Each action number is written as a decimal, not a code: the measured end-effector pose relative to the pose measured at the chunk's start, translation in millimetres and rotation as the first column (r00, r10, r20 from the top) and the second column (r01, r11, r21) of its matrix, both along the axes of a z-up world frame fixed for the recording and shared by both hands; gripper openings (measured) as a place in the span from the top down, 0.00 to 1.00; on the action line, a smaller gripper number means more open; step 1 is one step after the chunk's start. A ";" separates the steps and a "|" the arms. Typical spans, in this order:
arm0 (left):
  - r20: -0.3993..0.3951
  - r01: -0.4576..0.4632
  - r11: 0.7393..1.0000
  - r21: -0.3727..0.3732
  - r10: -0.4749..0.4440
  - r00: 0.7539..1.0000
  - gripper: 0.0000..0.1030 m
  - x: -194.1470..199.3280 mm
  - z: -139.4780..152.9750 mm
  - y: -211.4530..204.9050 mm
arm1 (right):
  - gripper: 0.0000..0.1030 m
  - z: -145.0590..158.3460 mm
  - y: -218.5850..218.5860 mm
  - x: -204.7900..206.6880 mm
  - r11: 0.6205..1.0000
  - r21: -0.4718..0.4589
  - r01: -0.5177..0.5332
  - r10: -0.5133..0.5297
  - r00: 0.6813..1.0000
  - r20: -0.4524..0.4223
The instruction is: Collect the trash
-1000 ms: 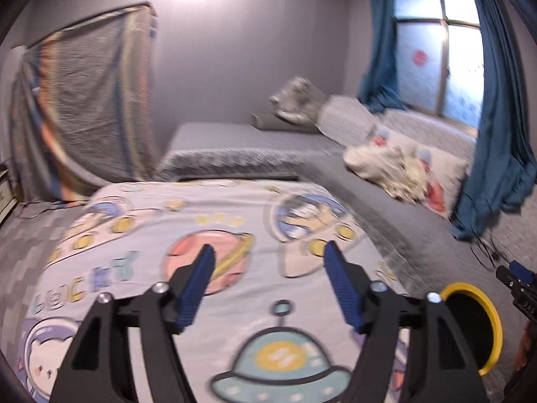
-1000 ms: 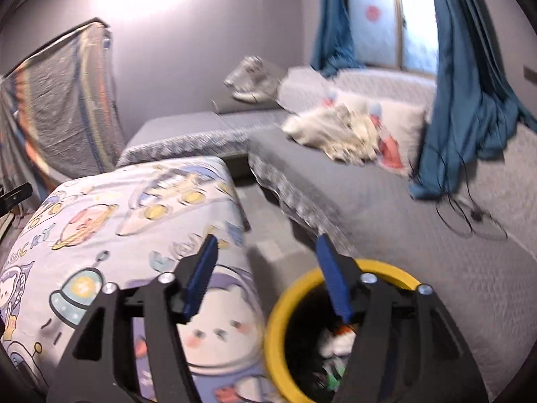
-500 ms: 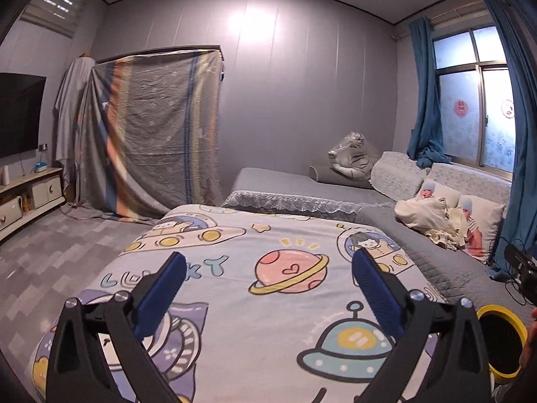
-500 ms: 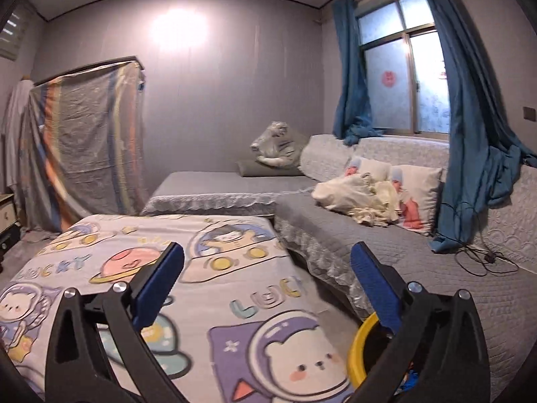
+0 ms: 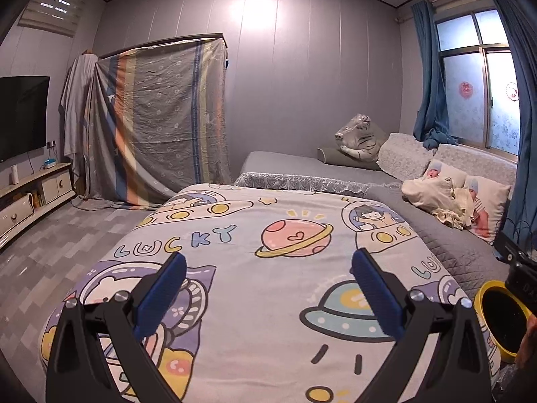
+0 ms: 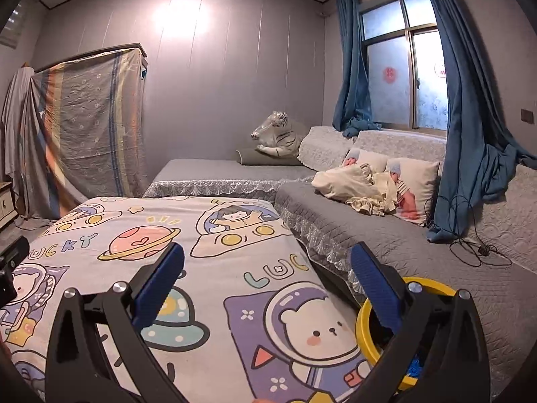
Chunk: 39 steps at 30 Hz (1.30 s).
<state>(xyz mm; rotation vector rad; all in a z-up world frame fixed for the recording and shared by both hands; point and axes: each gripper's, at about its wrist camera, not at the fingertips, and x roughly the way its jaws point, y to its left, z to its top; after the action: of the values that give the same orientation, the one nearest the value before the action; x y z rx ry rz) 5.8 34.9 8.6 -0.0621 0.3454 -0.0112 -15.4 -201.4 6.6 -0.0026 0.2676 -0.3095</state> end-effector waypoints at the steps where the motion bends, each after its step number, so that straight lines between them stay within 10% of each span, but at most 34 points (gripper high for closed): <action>1: 0.000 0.011 1.000 -0.002 -0.011 1.000 0.08 -1.0 0.9 -2.9 | 0.08 -1.1 -0.8 0.6 1.000 0.007 0.001 -0.001 1.000 -0.005; 39: -0.011 0.075 0.997 0.013 -0.075 0.997 0.08 12.3 -3.3 -30.4 | 0.08 -18.7 -15.0 13.9 0.997 0.078 0.021 -0.015 0.997 -0.076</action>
<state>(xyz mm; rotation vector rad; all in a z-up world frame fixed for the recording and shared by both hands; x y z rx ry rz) 18.0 4.5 5.3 -0.0356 0.3585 -0.0825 -1.5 -216.4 -12.1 0.0662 0.3549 -0.3174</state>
